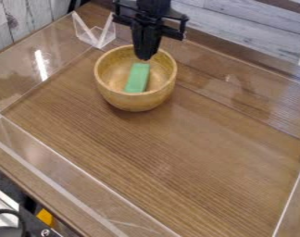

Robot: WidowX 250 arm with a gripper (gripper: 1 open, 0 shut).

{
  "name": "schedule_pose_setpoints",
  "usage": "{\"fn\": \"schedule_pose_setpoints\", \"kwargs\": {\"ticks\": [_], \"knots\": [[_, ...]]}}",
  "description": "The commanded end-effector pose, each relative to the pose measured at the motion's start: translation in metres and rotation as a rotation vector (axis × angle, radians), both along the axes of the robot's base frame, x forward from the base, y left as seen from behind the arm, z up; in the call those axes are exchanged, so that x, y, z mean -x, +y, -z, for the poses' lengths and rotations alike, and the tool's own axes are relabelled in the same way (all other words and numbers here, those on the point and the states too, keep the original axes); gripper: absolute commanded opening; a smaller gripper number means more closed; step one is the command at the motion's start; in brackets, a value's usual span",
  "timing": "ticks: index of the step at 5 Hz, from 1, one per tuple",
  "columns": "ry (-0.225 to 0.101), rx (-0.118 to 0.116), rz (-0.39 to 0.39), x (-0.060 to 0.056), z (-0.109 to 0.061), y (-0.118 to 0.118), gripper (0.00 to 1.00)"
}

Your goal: Remove the green block from inside the brown bowl and put it on the table

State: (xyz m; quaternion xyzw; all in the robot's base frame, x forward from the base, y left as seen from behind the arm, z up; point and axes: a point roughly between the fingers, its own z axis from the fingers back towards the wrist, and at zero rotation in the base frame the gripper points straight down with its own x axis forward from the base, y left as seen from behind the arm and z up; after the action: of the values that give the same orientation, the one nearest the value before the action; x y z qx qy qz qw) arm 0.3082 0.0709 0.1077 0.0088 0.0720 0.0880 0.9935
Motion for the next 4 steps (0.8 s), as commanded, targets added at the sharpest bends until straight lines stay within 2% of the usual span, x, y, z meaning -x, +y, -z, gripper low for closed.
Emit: {"fn": "schedule_pose_setpoints", "kwargs": {"ticks": [1,2,4], "knots": [[-0.044,-0.013,-0.08,-0.01,-0.009,0.016,0.0],[-0.035,-0.003,-0.141,-0.013,-0.002,0.022,0.0],[-0.02,0.013,-0.124,-0.007,0.024,0.018,0.0]]}}
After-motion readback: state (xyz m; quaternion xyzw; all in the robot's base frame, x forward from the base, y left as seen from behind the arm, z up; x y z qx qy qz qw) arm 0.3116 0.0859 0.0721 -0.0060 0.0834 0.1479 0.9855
